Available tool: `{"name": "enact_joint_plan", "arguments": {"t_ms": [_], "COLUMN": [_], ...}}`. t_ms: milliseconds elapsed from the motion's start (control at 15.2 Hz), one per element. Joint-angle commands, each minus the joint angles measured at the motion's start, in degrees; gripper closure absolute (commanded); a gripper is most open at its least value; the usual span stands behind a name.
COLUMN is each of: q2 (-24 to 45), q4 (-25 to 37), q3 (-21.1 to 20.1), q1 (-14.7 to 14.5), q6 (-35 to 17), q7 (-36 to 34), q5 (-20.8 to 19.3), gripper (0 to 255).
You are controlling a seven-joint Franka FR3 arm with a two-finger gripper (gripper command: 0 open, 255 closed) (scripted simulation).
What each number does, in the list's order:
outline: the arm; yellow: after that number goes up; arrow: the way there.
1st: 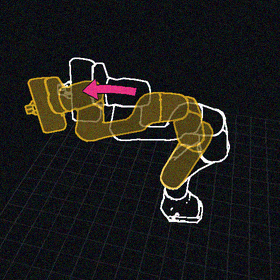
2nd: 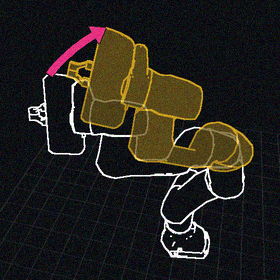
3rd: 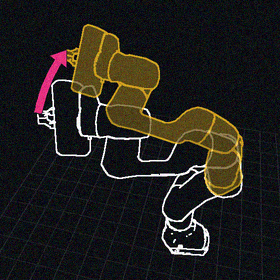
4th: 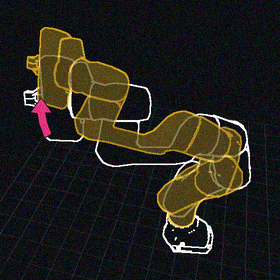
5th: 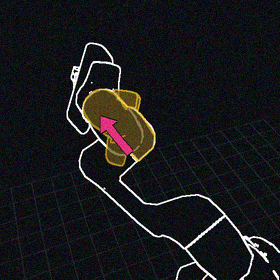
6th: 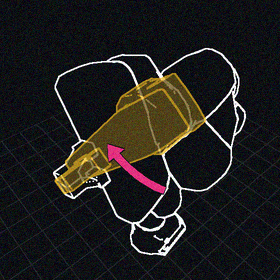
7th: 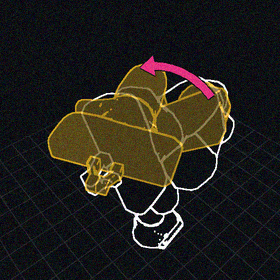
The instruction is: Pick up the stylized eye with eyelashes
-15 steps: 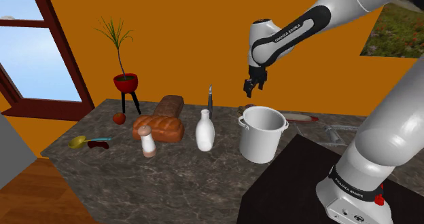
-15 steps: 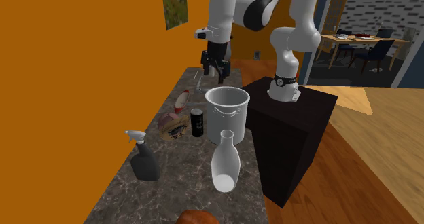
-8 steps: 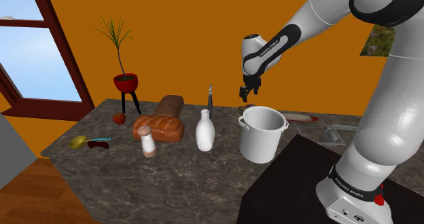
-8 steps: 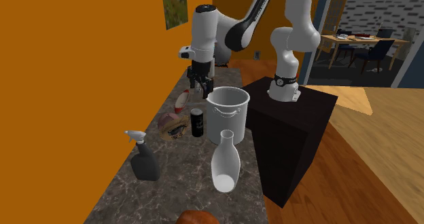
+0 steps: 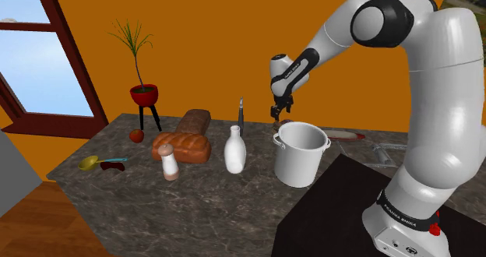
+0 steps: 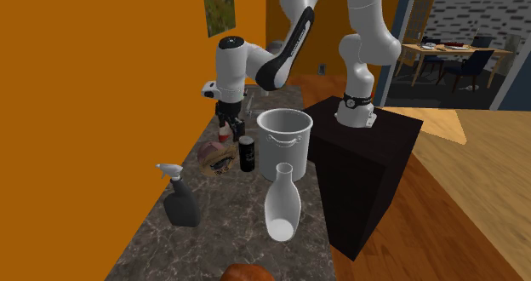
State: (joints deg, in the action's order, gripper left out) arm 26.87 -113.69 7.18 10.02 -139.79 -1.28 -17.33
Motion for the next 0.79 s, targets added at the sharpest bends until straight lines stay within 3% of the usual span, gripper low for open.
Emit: {"name": "enact_joint_plan", "arguments": {"t_ms": [0,132,726], "q2": [4.7,9.1,14.1], "q4": [4.2,8.7,10.1], "q3": [0.5,0.8,1.0], "q1": [0.7,1.3,1.3], "q6": [-0.4,-0.2,-3.7], "q7": [0.5,0.9,-0.3], "q5": [-0.2,-0.3,-0.6], "gripper": [0,0,0]}}
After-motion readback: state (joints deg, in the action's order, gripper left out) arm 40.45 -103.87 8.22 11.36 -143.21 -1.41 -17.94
